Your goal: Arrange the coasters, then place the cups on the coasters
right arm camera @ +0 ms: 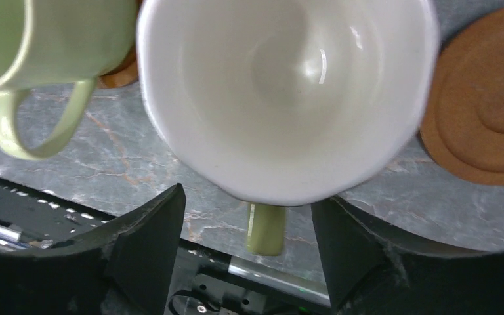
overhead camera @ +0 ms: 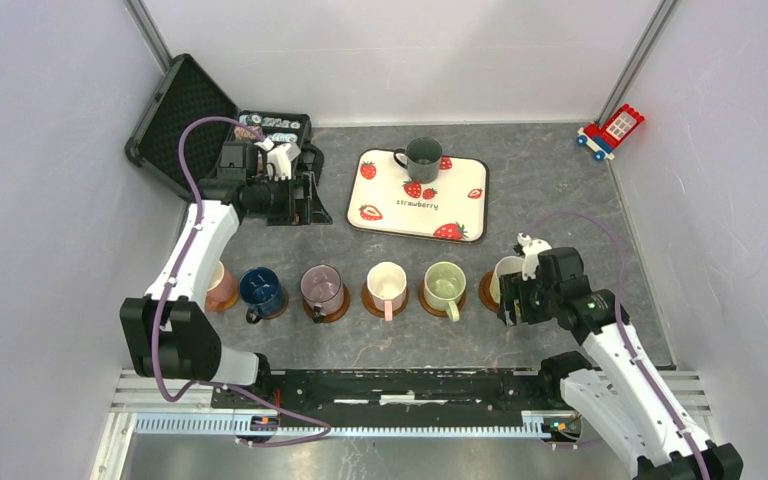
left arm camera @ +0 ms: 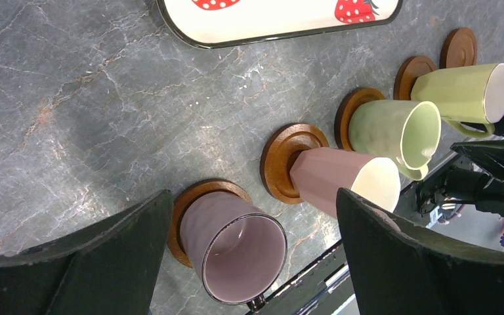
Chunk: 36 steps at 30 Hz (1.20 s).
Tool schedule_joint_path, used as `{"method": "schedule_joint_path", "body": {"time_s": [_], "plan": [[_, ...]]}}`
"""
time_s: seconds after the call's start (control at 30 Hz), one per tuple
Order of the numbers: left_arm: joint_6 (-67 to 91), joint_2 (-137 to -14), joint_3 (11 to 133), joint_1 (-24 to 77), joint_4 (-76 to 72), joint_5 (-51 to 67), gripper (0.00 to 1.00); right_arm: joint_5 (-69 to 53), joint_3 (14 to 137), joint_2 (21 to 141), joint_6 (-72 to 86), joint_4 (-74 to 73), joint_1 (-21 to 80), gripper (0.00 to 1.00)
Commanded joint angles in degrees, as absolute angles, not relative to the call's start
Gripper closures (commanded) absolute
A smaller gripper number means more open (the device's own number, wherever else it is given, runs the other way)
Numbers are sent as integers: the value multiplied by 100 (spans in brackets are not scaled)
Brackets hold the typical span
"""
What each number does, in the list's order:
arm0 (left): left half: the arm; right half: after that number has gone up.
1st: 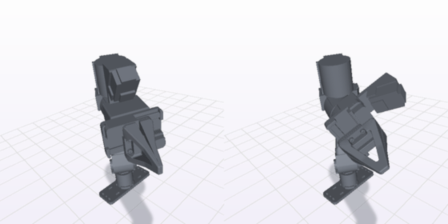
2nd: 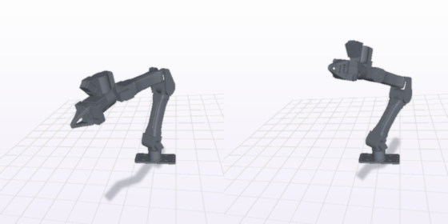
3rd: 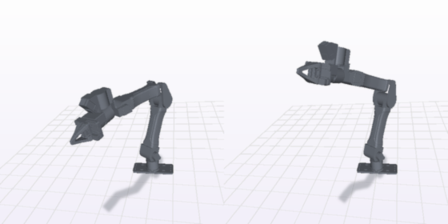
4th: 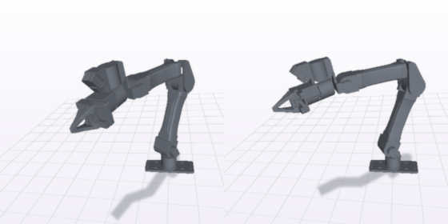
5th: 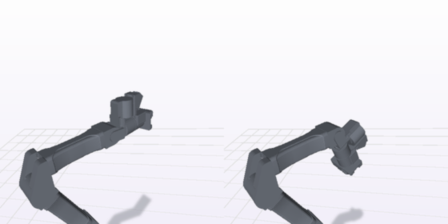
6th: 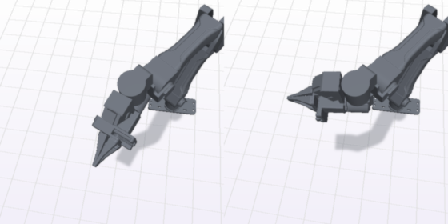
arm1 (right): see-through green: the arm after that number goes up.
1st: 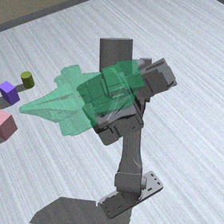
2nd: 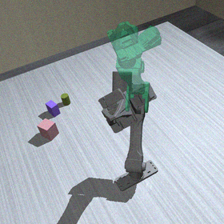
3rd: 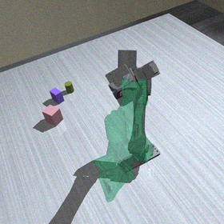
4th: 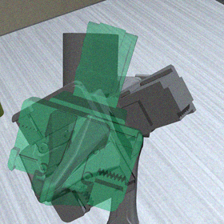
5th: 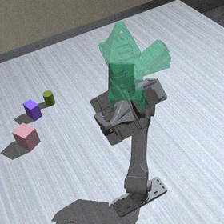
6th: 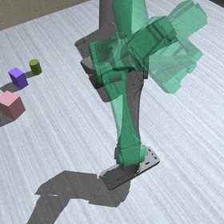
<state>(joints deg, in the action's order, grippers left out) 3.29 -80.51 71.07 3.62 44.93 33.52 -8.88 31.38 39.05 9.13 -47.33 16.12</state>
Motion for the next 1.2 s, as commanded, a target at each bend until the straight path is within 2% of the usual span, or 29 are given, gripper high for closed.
{"method": "schedule_joint_path", "body": {"time_s": [0.0,0.07,0.23,0.33,0.43,0.67,0.8,0.93,1.17], "plan": [[502,-8153,7214,364,4463,3419,0,-160,3663,4109,895,-5042,1578,19],[485,-8189,7233,367,4465,3435,0,-107,3819,4207,895,-5078,1503,14],[415,-8298,7292,367,4453,3456,0,-353,4356,4288,646,-4931,1392,11],[330,-8398,7414,364,4465,3489,0,-504,4834,4468,341,-4680,1385,2],[57,-8584,7740,376,4558,3567,0,-479,5480,4970,-98,-4191,1390,2],[-1964,-10180,9952,621,5684,3554,0,-1060,6825,6593,-948,-3195,1389,2],[-3266,-11895,12368,1044,6791,3223,0,-1481,7557,7583,-1224,-3102,1297,2],[-4054,-13172,14267,1437,6756,2706,0,-2133,8063,8307,-1358,-3131,1041,2],[-5104,-13795,13972,1990,4861,2283,0,-2786,8639,9196,-1164,-3438,518,2]]}}
